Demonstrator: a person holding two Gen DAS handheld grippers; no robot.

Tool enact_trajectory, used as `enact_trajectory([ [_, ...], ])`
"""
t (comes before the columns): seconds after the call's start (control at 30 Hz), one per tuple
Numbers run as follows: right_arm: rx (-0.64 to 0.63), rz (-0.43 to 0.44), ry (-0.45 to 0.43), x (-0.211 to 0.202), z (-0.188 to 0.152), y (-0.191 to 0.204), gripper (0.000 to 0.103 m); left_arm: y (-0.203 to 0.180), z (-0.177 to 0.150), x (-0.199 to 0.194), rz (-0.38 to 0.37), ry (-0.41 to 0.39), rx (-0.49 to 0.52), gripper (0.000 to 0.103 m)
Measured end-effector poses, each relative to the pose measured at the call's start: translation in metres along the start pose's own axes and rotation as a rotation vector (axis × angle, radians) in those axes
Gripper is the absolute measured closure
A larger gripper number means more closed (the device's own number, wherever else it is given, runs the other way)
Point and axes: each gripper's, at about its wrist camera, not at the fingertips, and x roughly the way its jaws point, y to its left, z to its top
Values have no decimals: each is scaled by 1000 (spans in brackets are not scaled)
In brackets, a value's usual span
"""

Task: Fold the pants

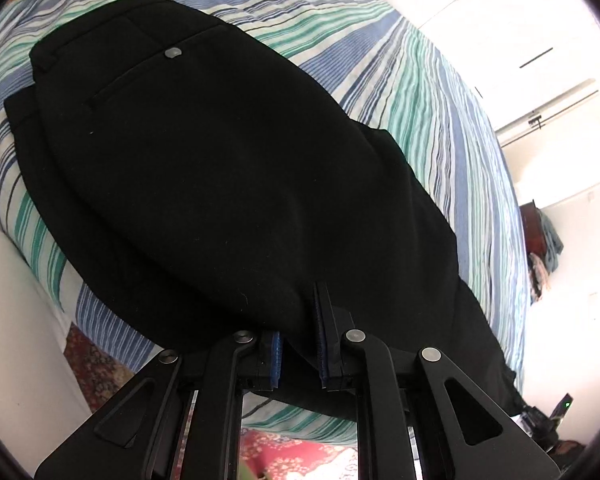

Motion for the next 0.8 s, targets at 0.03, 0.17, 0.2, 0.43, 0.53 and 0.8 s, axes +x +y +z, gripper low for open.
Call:
enact_trajectory([
  [0.03, -15, -12, -2, 0, 1, 1, 98, -3, -3, 0, -1, -3, 0, 90],
  [0.17, -10, -66, -9, 1, 7, -2, 98, -20, -12, 5, 9, 8, 45, 90],
  [0.2, 1, -74, -6, 2, 10, -4, 98, -24, -15, 6, 17, 10, 61, 90],
  [0.43, -34, -56, -21, -1, 16, -6, 95, -29, -17, 16, 18, 31, 68, 90],
  [0.53, 95, 97, 31, 2, 16, -25, 51, -30, -21, 11, 16, 29, 69, 90],
  [0.8, 432, 252, 29, 13, 19, -87, 95, -27, -12, 15, 25, 26, 79, 90],
])
